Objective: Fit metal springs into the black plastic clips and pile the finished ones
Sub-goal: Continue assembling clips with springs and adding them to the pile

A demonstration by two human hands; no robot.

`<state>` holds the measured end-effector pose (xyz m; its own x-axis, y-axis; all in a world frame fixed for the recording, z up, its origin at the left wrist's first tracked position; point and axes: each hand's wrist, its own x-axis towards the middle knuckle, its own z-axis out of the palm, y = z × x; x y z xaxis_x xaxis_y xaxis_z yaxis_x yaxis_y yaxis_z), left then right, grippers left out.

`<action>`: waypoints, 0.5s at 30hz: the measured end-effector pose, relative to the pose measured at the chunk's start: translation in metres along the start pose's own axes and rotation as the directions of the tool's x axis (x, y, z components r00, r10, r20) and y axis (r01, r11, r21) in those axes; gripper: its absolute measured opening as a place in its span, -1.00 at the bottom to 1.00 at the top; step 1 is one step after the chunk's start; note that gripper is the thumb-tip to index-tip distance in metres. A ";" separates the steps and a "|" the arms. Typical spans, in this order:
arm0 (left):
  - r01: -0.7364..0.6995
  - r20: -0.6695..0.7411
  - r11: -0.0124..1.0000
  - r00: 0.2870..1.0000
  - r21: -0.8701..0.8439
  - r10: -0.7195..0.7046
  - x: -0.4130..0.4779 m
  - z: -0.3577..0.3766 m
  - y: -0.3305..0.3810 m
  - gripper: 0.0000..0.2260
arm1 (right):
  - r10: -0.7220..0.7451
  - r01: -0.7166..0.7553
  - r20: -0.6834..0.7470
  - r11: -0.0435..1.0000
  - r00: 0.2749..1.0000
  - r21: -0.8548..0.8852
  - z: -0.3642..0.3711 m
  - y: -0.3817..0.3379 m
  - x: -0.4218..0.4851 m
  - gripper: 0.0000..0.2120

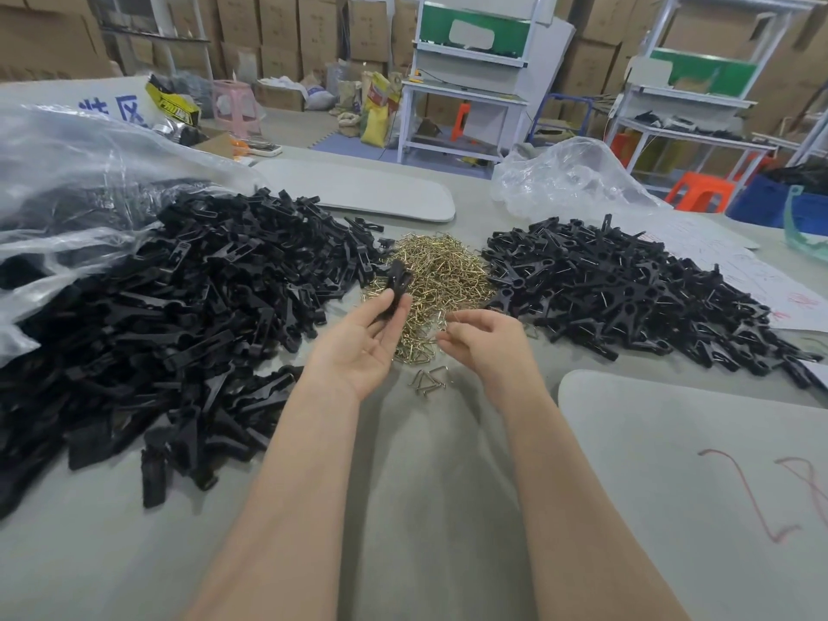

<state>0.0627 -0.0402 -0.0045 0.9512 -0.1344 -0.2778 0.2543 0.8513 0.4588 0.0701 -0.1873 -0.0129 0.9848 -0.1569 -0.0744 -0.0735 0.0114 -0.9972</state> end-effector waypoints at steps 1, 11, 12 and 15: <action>0.016 0.010 1.000 1.000 0.005 -0.016 0.000 0.000 0.000 -0.93 | -0.024 0.024 -0.009 1.000 1.000 -0.012 0.001 0.000 0.000 -0.89; -0.002 -0.080 0.990 0.997 0.139 0.014 0.001 0.000 -0.003 -0.96 | -0.359 0.368 0.153 0.669 0.921 -0.645 0.009 0.004 -0.005 -0.73; -0.014 -0.078 0.991 0.997 0.131 0.024 0.002 0.000 -0.003 -0.96 | -0.336 0.352 0.155 0.673 0.929 -0.650 0.009 0.003 -0.004 -0.72; -0.068 -0.069 0.985 0.994 0.158 0.080 0.003 0.000 -0.004 -0.96 | -0.332 0.327 0.108 0.725 0.937 -0.607 0.008 0.003 -0.004 -0.78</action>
<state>0.0645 -0.0441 -0.0067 0.9541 -0.0306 -0.2978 0.2133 0.7675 0.6045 0.0670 -0.1787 -0.0154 0.9642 -0.0444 0.2614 0.1728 -0.6423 -0.7467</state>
